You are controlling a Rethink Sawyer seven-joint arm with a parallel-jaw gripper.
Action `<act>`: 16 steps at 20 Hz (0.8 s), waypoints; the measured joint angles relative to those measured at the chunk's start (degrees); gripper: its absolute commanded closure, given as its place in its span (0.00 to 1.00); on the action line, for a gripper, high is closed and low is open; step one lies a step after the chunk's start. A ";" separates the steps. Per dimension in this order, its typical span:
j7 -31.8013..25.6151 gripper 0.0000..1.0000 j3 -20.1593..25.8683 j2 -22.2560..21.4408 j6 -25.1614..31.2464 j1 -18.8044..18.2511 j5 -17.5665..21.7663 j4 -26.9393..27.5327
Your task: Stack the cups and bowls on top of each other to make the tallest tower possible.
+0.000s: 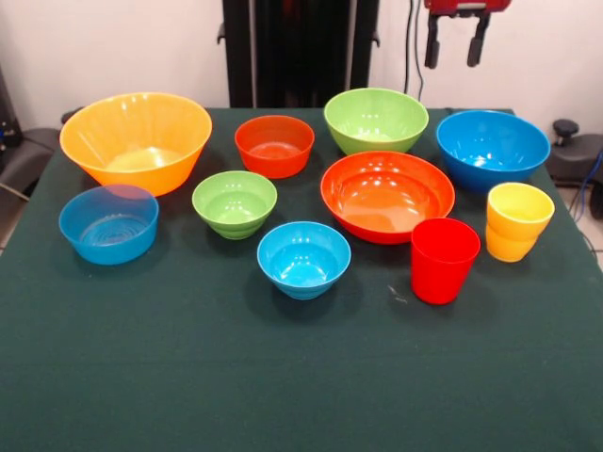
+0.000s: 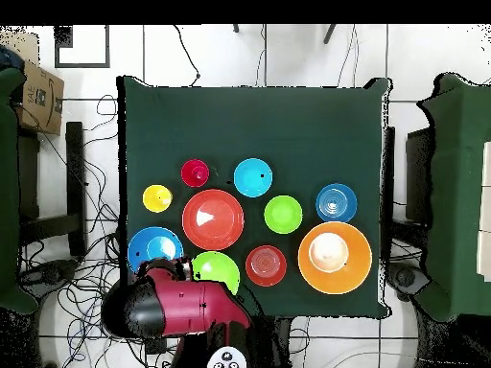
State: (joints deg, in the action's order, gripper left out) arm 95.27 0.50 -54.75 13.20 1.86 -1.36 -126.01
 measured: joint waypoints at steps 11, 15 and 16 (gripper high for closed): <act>2.35 0.00 -3.20 3.42 3.82 0.41 -0.57 0.33; 2.88 0.00 -3.20 5.87 3.22 -1.26 -0.58 0.35; 3.05 0.00 -3.29 7.09 2.59 -1.97 -0.59 0.36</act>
State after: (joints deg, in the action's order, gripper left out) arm 98.31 -2.79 -47.66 15.79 -0.11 -1.95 -125.66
